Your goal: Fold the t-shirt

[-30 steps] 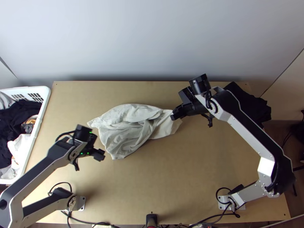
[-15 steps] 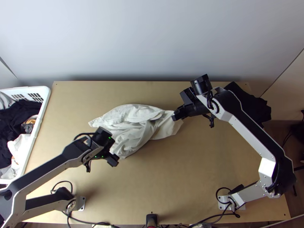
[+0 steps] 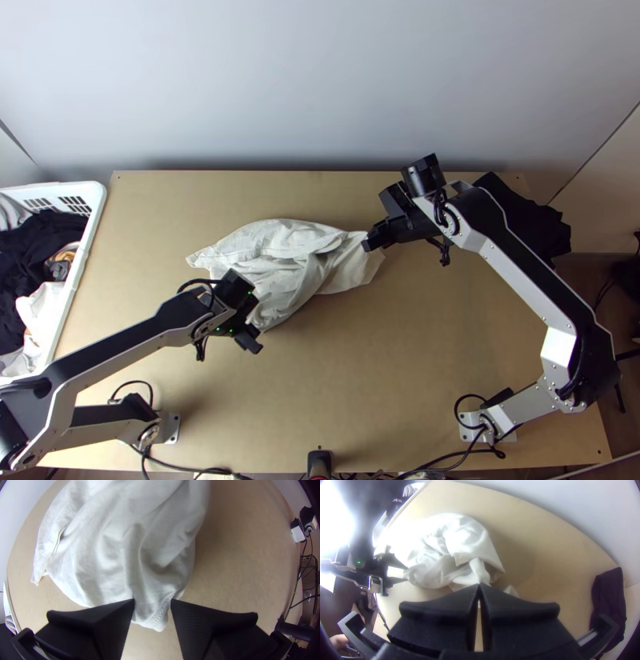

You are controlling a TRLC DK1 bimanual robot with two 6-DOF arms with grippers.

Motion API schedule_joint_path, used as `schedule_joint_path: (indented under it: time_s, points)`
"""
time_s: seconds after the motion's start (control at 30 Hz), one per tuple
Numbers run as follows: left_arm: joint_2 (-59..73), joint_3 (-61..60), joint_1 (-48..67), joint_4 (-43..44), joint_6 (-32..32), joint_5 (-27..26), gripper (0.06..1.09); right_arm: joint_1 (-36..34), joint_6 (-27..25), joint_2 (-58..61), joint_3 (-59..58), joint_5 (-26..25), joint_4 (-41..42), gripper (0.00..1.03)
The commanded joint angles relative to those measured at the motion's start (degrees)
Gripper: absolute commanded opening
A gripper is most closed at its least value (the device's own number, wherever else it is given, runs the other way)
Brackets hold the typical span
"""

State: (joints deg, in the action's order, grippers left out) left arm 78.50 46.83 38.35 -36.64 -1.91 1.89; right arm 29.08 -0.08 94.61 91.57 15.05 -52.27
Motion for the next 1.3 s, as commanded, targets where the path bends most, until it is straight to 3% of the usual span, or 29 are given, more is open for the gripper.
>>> schedule_joint_path:
  time_s: [0.0, 0.07, 0.17, 0.33, 0.83, 1.03, 1.27]
  points:
    - [3.68, 0.72, -1.26, 2.45, -2.13, -0.13, 0.37, -0.78, -0.01, -0.13, 0.28, 0.07, -0.29, 0.03]
    - [3.77, 0.54, -1.87, 2.72, -3.19, -0.13, 0.32, -1.04, -0.01, -0.48, 0.28, 0.07, -0.55, 0.03]
    - [3.41, 0.63, -2.40, 2.98, -6.09, -0.04, 0.09, -1.57, -0.01, -1.27, 0.45, 0.07, -0.90, 0.03]
    - [-3.26, 3.01, -7.59, 2.98, -6.53, 0.39, 0.09, -2.80, -0.54, -3.55, 1.33, 0.07, -2.13, 0.03]
    - [-13.72, 32.19, -31.14, -3.08, -4.59, 0.22, 0.09, -5.09, -4.14, -10.14, 10.03, -5.12, -7.41, 0.03]
    - [-14.95, 42.03, -33.95, -3.43, -3.36, 0.22, 0.09, -4.30, -5.46, -11.81, 17.06, -8.90, -8.37, 0.03]
    - [-18.38, 48.36, -31.93, -3.35, -2.22, 0.22, 0.09, 1.51, -8.01, -11.38, 29.46, -15.40, -8.37, 0.03]
